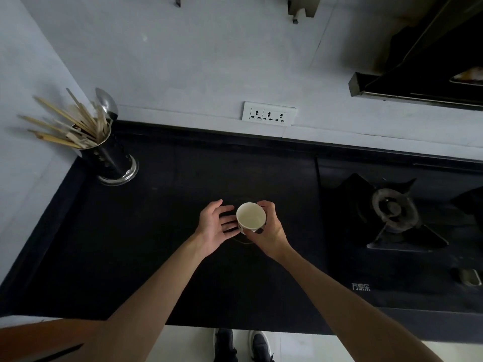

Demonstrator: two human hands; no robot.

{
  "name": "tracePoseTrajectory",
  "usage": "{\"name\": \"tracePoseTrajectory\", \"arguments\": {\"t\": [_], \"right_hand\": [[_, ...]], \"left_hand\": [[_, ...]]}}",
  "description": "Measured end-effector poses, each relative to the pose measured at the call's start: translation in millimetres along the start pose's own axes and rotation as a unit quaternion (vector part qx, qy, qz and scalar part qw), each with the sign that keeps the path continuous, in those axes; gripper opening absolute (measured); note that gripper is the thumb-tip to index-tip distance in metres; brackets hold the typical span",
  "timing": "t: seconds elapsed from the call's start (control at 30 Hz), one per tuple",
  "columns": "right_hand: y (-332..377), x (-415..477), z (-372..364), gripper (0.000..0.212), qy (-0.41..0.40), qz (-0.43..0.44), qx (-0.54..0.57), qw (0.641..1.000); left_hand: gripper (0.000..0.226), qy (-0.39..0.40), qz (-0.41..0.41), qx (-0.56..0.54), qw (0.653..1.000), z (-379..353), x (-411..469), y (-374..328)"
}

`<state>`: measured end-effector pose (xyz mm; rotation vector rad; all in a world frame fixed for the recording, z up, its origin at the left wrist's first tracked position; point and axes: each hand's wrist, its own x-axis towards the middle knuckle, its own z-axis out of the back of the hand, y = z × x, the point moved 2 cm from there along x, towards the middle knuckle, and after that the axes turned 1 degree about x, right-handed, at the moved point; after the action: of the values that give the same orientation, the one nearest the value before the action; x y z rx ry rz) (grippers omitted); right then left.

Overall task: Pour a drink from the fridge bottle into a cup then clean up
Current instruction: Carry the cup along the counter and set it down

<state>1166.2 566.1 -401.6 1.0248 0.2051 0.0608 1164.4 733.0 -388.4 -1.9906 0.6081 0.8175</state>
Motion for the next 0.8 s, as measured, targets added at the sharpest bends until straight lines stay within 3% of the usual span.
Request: {"name": "tracePoseTrajectory", "arguments": {"t": [0.13,0.27,0.37,0.47,0.63,0.8], "right_hand": [[-2.9,0.9,0.2,0.081,0.027,-0.012,-0.027,0.999],[-4.9,2.1,19.6,0.099,0.084,-0.033,-0.07,0.993],[-2.2,1.3,45.2,0.097,0.089,-0.049,-0.115,0.988],[4.0,-1.1,77.8,0.09,0.079,-0.06,-0.153,0.983],[21.2,-12.1,139.9,0.091,0.036,-0.058,-0.233,0.97],[33.4,-34.9,200.9,0.089,-0.021,-0.065,-0.317,0.946]], "left_hand": [[0.045,-0.003,-0.007,0.062,0.998,0.4,-3.4,-7.2],[0.036,-0.002,-0.066,0.273,0.96,-5.2,-7.8,-32.9],[0.049,0.001,-0.132,0.506,0.852,-20.6,-9.8,-56.3],[0.062,0.016,-0.178,0.641,0.746,-46.5,-21.1,-70.5],[0.075,0.036,-0.274,0.766,0.581,-103.9,-44.1,-75.2],[0.075,0.039,-0.342,0.823,0.452,-158.4,-60.7,-68.0]]}}
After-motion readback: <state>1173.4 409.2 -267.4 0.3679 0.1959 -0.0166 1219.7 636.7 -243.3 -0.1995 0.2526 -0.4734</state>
